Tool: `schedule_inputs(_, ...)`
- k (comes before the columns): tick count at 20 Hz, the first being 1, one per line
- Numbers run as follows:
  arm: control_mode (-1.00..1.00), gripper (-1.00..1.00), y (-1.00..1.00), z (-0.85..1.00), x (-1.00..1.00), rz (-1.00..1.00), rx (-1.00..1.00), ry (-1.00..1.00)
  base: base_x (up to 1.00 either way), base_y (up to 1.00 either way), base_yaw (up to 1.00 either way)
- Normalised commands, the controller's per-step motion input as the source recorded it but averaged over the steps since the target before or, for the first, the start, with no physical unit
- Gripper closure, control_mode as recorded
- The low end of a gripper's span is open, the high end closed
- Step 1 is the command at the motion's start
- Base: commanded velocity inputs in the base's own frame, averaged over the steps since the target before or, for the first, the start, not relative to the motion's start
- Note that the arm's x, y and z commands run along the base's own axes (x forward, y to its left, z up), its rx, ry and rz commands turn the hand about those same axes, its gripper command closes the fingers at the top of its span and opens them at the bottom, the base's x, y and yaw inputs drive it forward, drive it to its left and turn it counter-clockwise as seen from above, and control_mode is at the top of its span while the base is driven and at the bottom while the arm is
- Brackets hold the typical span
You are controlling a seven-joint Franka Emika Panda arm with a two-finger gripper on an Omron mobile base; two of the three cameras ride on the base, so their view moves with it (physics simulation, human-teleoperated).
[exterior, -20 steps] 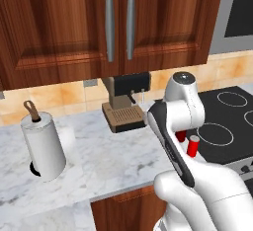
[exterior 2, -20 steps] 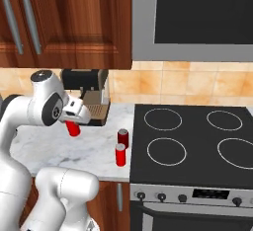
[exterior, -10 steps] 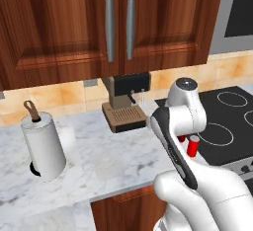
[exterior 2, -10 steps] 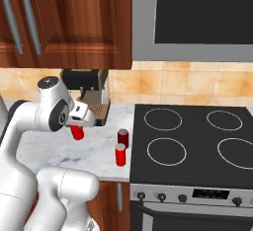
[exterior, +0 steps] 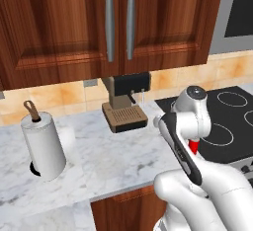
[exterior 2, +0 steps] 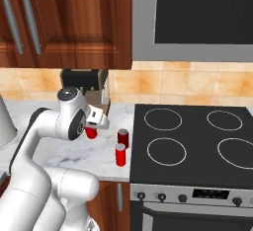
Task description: Four empty soda cans are scattered around the kitchen. Gather all the cans and cluster them next to the stove for recycling.
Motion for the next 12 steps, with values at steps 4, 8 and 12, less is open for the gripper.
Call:
schedule_inputs(4,-1.0,1.0,0.0,0.0,0.13,0.0,0.0,0.02,0.0,0.0,0.0)
schedule_inputs(8,-1.0,1.0,0.0,-0.23,0.06,0.0,0.0,0.14,0.0,0.0,0.0)
schedule_inputs(12,-1.0,1.0,-0.06,-0.43,0.0,0.0,-0.01,0.15,0.0,0.0,0.0)
